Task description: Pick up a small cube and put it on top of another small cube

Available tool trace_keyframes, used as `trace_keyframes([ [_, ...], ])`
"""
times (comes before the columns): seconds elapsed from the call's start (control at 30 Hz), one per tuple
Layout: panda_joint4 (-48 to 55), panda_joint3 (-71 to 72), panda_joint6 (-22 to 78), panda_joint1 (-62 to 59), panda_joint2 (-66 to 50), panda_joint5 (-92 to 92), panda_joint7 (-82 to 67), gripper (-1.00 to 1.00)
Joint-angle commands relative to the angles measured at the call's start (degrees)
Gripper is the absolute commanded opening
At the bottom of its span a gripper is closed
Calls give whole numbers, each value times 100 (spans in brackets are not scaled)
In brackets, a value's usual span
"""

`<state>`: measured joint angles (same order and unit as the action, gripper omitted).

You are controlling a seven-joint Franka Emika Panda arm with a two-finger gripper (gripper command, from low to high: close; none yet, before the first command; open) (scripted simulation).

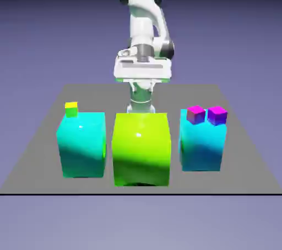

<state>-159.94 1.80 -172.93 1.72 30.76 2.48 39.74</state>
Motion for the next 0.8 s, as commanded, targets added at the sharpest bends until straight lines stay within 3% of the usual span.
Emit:
trace_keyframes([
  [0.0,175,193,187,121,-208,215,-180,0],
  [0.43,2416,2679,2591,1707,-2900,2966,-2459,0],
  [0.63,2373,2926,2981,2935,-3806,2635,-1239,0],
  [0.77,1724,2573,2513,3416,-3863,1889,-242,0],
])
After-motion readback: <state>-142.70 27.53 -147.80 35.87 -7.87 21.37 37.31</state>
